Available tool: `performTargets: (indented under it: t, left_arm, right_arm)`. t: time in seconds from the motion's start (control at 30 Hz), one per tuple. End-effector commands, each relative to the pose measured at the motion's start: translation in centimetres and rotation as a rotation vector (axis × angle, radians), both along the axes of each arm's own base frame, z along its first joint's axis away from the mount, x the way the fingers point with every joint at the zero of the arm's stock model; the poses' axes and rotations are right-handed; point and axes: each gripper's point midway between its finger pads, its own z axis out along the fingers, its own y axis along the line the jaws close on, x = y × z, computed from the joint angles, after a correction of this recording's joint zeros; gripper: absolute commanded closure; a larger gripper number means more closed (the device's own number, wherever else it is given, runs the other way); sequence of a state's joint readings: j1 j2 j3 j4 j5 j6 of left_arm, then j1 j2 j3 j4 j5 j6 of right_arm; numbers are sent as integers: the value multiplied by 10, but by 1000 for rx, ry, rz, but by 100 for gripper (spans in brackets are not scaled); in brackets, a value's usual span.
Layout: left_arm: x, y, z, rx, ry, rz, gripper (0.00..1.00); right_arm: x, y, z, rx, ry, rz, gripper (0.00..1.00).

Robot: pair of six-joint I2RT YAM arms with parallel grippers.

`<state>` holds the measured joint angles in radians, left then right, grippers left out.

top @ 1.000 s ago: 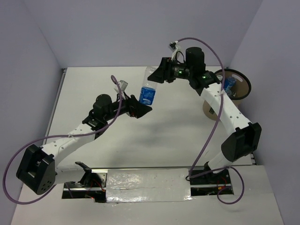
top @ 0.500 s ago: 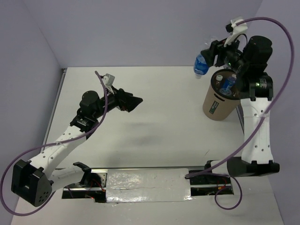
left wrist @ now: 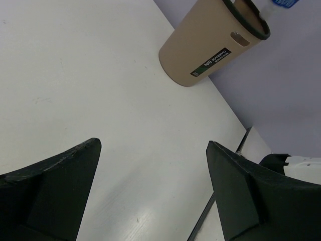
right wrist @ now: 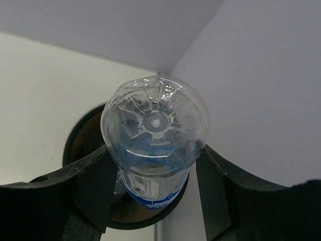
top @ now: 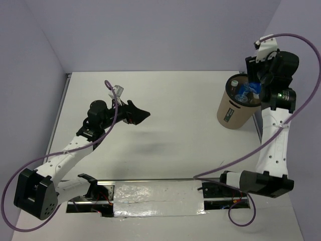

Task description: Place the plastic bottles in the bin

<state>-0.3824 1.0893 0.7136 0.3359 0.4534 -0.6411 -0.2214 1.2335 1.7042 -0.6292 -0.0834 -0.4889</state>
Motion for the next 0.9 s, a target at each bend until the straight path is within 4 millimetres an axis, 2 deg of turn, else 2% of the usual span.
performTargets:
  t: [0.0, 0.23, 0.33, 0.4, 0.43, 0.5, 0.53, 0.57, 0.63, 0.7, 0.87]
  left_arm:
    - [1, -5, 26, -50, -61, -31, 1]
    - [-7, 1, 24, -55, -59, -6, 0]
    - [-10, 6, 24, -48, -63, 9, 1]
    - [-12, 7, 24, -46, -65, 12, 0]
    - [-12, 7, 23, -44, -61, 12, 0]
    - [-13, 7, 23, -46, -59, 9, 1]
    - [-13, 7, 23, -46, -61, 9, 1]
    - [-13, 6, 23, -45, -62, 6, 0]
    - [-14, 6, 25, -46, -66, 4, 1]
    - [-14, 6, 26, -45, -68, 4, 0]
    - [-15, 7, 28, -43, -75, 2, 0]
  right_arm:
    - [18, -19, -35, -31, 59, -33, 98]
    - [37, -21, -75, 13, 141, -13, 95]
    - [36, -18, -79, 34, 155, 6, 90]
    - [33, -16, -85, 39, 185, 13, 76]
    - [32, -16, -84, 40, 188, 13, 58]
    - [28, -14, -85, 45, 199, 17, 37]
    - [24, -12, -83, 49, 197, 27, 17]
    - [21, -9, -79, 59, 195, 34, 11]
    - [17, -4, -68, 69, 177, 49, 3]
    - [13, 0, -66, 90, 185, 57, 0]
    - [4, 12, -55, 149, 194, 90, 0]
